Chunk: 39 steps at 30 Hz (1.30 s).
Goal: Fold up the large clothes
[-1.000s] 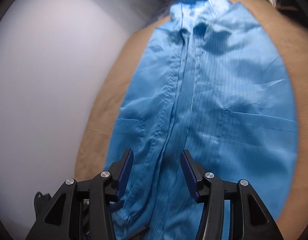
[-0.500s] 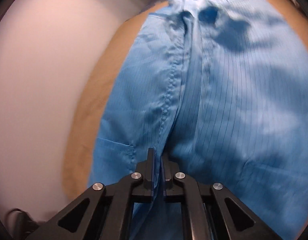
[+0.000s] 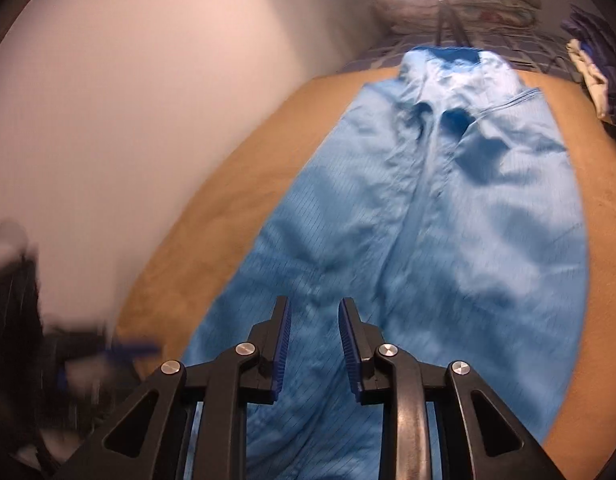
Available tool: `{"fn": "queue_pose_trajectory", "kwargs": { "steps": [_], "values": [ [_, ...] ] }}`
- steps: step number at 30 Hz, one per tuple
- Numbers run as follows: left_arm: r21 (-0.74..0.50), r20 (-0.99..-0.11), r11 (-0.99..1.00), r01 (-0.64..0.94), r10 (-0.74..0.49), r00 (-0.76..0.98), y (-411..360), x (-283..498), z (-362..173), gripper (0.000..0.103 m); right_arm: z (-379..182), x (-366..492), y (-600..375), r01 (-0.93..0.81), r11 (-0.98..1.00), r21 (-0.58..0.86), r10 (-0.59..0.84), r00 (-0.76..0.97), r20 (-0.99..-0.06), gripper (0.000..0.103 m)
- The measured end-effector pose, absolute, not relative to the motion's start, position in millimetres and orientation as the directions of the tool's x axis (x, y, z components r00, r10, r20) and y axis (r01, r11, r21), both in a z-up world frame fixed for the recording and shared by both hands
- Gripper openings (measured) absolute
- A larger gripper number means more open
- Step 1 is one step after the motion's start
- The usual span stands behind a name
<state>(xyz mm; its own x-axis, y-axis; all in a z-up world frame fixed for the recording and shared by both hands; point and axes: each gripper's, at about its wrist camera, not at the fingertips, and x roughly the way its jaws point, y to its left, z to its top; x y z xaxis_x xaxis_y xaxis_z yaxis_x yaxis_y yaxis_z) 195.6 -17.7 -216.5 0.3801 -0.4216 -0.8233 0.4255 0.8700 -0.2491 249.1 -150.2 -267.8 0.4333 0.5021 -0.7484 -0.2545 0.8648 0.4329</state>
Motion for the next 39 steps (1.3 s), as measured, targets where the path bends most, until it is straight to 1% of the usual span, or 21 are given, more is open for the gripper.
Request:
{"fn": "queue_pose_trajectory", "kwargs": {
  "steps": [2, 4, 7, 10, 11, 12, 13, 14, 15, 16, 17, 21, 24, 26, 29, 32, 34, 36, 37, 38, 39],
  "values": [
    [-0.270, -0.831, 0.868, 0.418, -0.429, 0.354, -17, 211, -230, 0.033, -281, 243, -138, -0.273, 0.868, 0.415, 0.494, 0.398, -0.772, 0.024],
    [-0.290, -0.849, 0.871, 0.396, -0.425, 0.314, -18, 222, -247, 0.033, -296, 239, -129, -0.273, 0.868, 0.415, 0.492, 0.356, -0.795, 0.023],
    [-0.248, -0.889, 0.891, 0.380, -0.365, 0.275, -18, 227, -277, 0.033, -319, 233, -124, -0.255, 0.884, 0.393, 0.461, 0.323, -0.827, 0.023],
    [-0.221, -0.888, 0.886, 0.407, -0.356, 0.293, -19, 222, -275, 0.033, -318, 234, -126, -0.243, 0.884, 0.400, 0.462, 0.322, -0.826, 0.023],
    [-0.232, -0.885, 0.885, 0.404, -0.364, 0.289, -17, 221, -272, 0.033, -314, 233, -130, -0.240, 0.875, 0.421, 0.480, 0.309, -0.821, 0.024],
    [-0.254, -0.879, 0.887, 0.387, -0.378, 0.290, -12, 220, -268, 0.033, -310, 232, -135, -0.237, 0.866, 0.439, 0.496, 0.308, -0.812, 0.028],
    [-0.280, -0.873, 0.887, 0.368, -0.395, 0.287, -8, 220, -264, 0.034, -302, 228, -145, -0.231, 0.858, 0.460, 0.513, 0.325, -0.794, 0.037],
    [-0.323, -0.863, 0.884, 0.338, -0.422, 0.278, -1, 219, -259, 0.037, -295, 226, -156, -0.221, 0.857, 0.465, 0.514, 0.348, -0.784, 0.047],
    [-0.357, -0.855, 0.879, 0.315, -0.444, 0.270, 6, 217, -254, 0.041, -287, 219, -169, -0.206, 0.864, 0.459, 0.503, 0.380, -0.777, 0.051],
    [-0.379, -0.847, 0.876, 0.298, -0.458, 0.270, 10, 215, -251, 0.050, -280, 211, -185, -0.191, 0.872, 0.451, 0.489, 0.408, -0.771, 0.054],
    [-0.406, -0.837, 0.872, 0.276, -0.475, 0.272, 17, 215, -248, 0.055, -277, 204, -201, -0.170, 0.879, 0.446, 0.473, 0.424, -0.772, 0.054],
    [-0.518, -0.823, 0.843, 0.148, -0.538, 0.182, 31, 227, -261, 0.055, -276, 166, -258, -0.058, 0.894, 0.445, 0.427, 0.415, -0.803, 0.057],
    [-0.575, -0.805, 0.816, 0.064, -0.577, 0.138, 38, 231, -276, 0.055, -290, 152, -294, 0.037, 0.873, 0.486, 0.436, 0.387, -0.813, 0.057],
    [-0.604, -0.788, 0.796, 0.040, -0.605, 0.112, 36, 231, -284, 0.055, -301, 142, -311, 0.083, 0.828, 0.554, 0.488, 0.377, -0.787, 0.057],
    [-0.604, -0.788, 0.795, 0.053, -0.606, 0.110, 35, 227, -286, 0.055, -319, 134, -314, 0.097, 0.749, 0.656, 0.587, 0.362, -0.724, 0.054],
    [-0.635, -0.765, 0.770, 0.056, -0.638, 0.089, 35, 222, -288, 0.055, -331, 129, -309, 0.094, 0.710, 0.698, 0.632, 0.352, -0.690, 0.053],
    [-0.644, -0.757, 0.762, 0.066, -0.647, 0.090, 36, 217, -291, 0.051, -334, 130, -308, 0.077, 0.679, 0.730, 0.663, 0.363, -0.655, 0.053],
    [-0.647, -0.752, 0.758, 0.082, -0.652, 0.096, 33, 216, -290, 0.050, -339, 134, -306, 0.075, 0.630, 0.773, 0.705, 0.364, -0.609, 0.049],
    [-0.656, -0.745, 0.750, 0.083, -0.661, 0.091, 31, 216, -291, 0.045, -341, 137, -304, 0.075, 0.614, 0.786, 0.719, 0.358, -0.596, 0.045],
    [-0.664, -0.739, 0.743, 0.080, -0.669, 0.076, 28, 216, -293, 0.035, -345, 139, -300, 0.071, 0.610, 0.789, 0.727, 0.346, -0.593, 0.043],
    [-0.659, -0.745, 0.748, 0.079, -0.664, 0.065, 25, 216, -296, 0.028, -346, 141, -294, 0.063, 0.613, 0.788, 0.730, 0.338, -0.594, 0.041]
  ]
}}
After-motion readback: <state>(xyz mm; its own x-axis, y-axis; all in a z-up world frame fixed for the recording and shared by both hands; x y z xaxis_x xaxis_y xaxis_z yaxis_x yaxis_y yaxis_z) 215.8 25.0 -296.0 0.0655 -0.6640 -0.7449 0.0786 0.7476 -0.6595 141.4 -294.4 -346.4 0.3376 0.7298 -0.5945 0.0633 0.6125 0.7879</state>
